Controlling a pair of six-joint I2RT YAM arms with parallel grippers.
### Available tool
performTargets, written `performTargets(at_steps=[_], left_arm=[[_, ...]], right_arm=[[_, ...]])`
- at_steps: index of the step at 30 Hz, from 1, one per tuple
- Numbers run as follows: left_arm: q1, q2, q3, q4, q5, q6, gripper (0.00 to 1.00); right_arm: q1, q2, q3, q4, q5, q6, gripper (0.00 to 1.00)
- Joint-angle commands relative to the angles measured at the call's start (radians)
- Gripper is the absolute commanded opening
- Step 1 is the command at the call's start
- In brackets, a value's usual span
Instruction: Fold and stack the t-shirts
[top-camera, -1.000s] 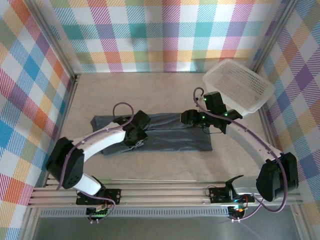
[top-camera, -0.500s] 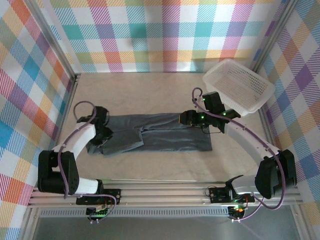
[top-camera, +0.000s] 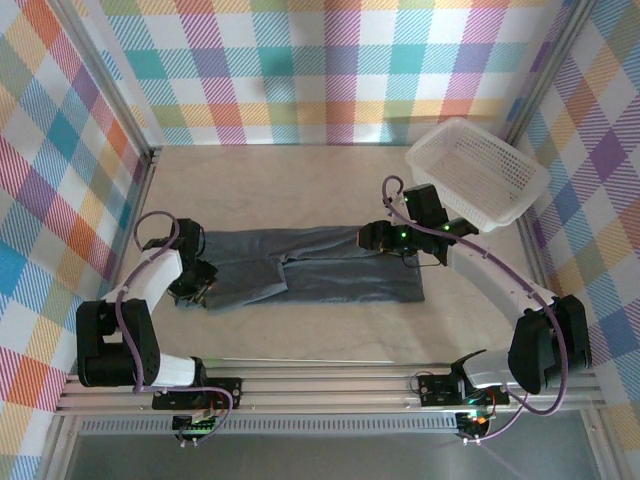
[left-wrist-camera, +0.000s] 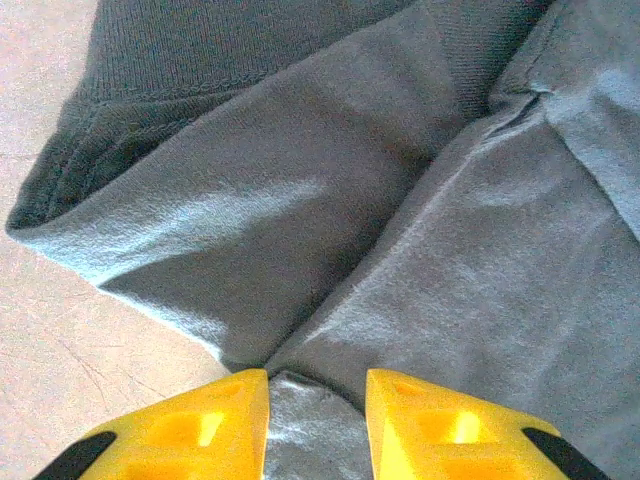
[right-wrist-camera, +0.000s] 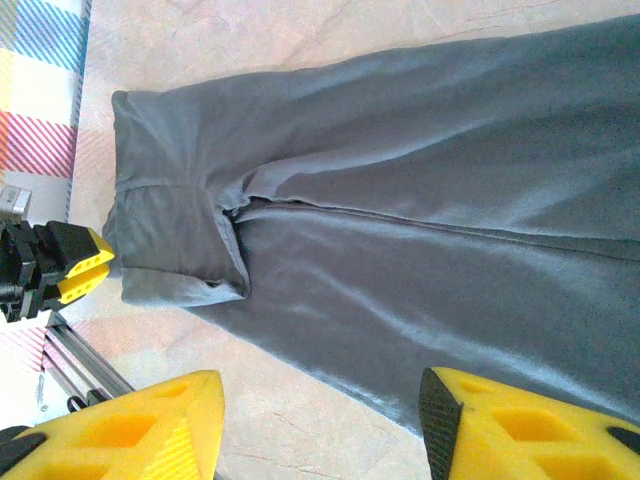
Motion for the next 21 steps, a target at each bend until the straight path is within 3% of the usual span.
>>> performTargets(at_steps=[1,10,15,19,21], left_arm=[[0.006,0.011,-0.044,0.013,0.023,0.017,0.31],[0.005,0.010,-0.079,0.064,0.033,0.040,0.30],[0.006,0.013,-0.089,0.081,0.037,0.040,0.25],[0.005,0.012,-0.095,0.089,0.043,0.044,0.07],[0.004,0.002,-0.091,0.076,0.044,0.044,0.04]], right_arm=[[0.009,0.006,-0.006,0.022,-0.026,0.004,0.55],[0.009,0.008,0.004,0.023,-0.031,0.008,0.55],[0.009,0.008,-0.001,0.023,-0.032,0.009,0.55],[0.009,0.009,0.002,0.024,-0.033,0.009,0.55],[0.009,0.010,0.005,0.024,-0.032,0.008,0.55]])
